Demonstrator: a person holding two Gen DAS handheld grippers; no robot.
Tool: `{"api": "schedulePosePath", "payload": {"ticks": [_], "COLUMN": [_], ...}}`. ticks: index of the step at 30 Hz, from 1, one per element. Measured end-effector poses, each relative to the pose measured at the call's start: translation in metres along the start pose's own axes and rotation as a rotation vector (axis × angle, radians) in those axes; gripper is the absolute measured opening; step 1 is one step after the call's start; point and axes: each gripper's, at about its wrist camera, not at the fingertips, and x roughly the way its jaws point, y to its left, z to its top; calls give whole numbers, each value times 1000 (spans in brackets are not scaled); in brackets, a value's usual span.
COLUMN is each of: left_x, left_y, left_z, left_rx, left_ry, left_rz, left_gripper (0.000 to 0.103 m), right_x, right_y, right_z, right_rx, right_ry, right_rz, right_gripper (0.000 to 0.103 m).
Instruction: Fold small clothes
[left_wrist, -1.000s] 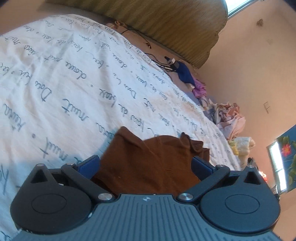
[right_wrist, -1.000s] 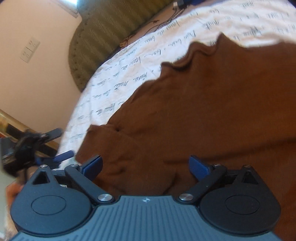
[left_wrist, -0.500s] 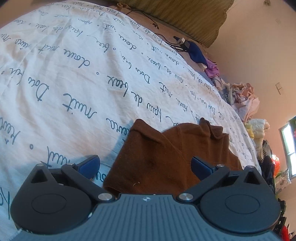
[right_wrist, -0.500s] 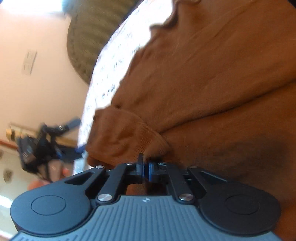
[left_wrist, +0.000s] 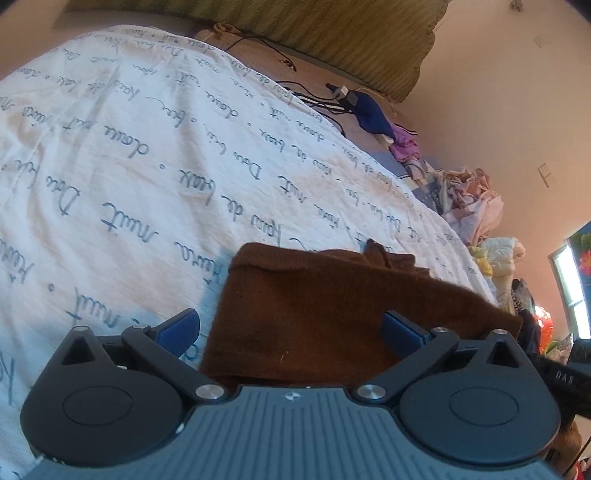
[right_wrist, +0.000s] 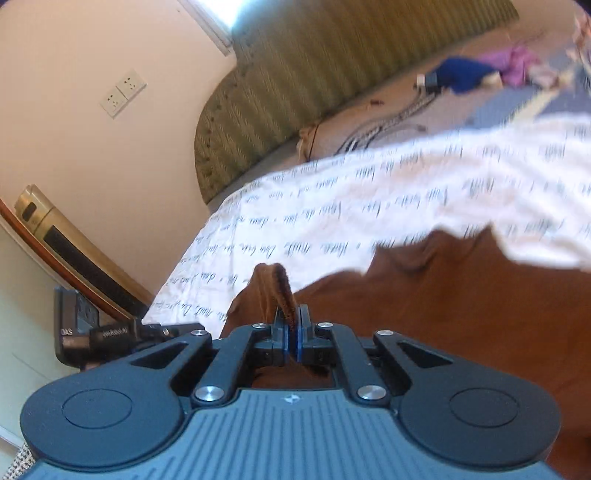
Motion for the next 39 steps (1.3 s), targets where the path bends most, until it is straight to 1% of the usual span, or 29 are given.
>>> {"api": "schedulePosePath", "payload": {"ticks": [2, 5, 7, 8, 9, 10, 11, 13, 14, 17, 20, 23, 24, 27, 29, 31, 33, 35, 36, 37, 38, 39], "left_x": [10, 36, 52, 58, 62, 66, 67, 65, 63, 57, 45, 33, 30, 22, 20, 22, 33, 52, 62, 71, 80, 87], "left_y": [-1, 4, 7, 6, 6, 6, 6, 5, 5, 4, -1, -9, -14, -37, -55, -69, -81, -90, -90, -90, -88, -84], "left_z": [-3, -2, -3, -5, -6, -7, -7, -7, -6, -6, -5, -2, -1, 2, 1, -1, -6, -13, -17, -20, -23, -26], "left_rx": [-27, -74, -83, -70, -70, -78, -85, -77, -75, -73, -61, -31, -4, 117, 195, 233, 277, 322, 332, 346, 352, 344], "left_ry": [8, 79, 83, 77, 77, 87, 90, 81, 83, 82, 49, 18, 13, 17, 23, 35, 49, 75, 89, 99, 107, 109], "left_rz": [-25, -50, -36, -42, -35, -25, -22, -16, -18, -5, -10, -3, 9, 70, 92, 95, 115, 158, 172, 189, 217, 239], "left_gripper": [103, 103, 103, 98, 93, 70, 52, 47, 38, 18, 15, 15, 15, 15, 15, 15, 15, 17, 18, 21, 26, 27], "right_x": [-13, -24, -31, -33, -35, -36, -37, -40, -42, -46, -55, -67, -72, -87, -95, -95, -90, -81, -75, -69, -63, -57], "right_y": [-8, -23, -35, -40, -43, -45, -47, -49, -50, -49, -44, -36, -35, -42, -56, -78, -105, -134, -146, -156, -167, -175], "right_z": [5, 2, -4, -6, -8, -8, -8, -6, -6, 0, 6, 12, 14, 16, 12, 3, -7, -18, -25, -31, -38, -44], "right_rx": [-20, -9, 9, 15, 16, 16, 16, 16, 14, 16, 7, -21, -28, -42, -35, -18, 23, 84, 93, 100, 125, 135], "right_ry": [-7, -10, -13, -12, -13, -14, -15, -19, -23, -38, -58, -78, -85, -97, -90, -70, -40, -13, 2, 16, 37, 52], "right_rz": [-35, -59, -62, -67, -73, -75, -73, -74, -74, -70, -58, -56, -59, -80, -108, -151, -191, -218, -245, -274, -283, -293], "right_gripper": [4, 4, 4, 4, 4, 4, 4, 4, 4, 4, 4, 4, 4, 4, 4, 4, 4, 4, 4, 4, 4, 4]}}
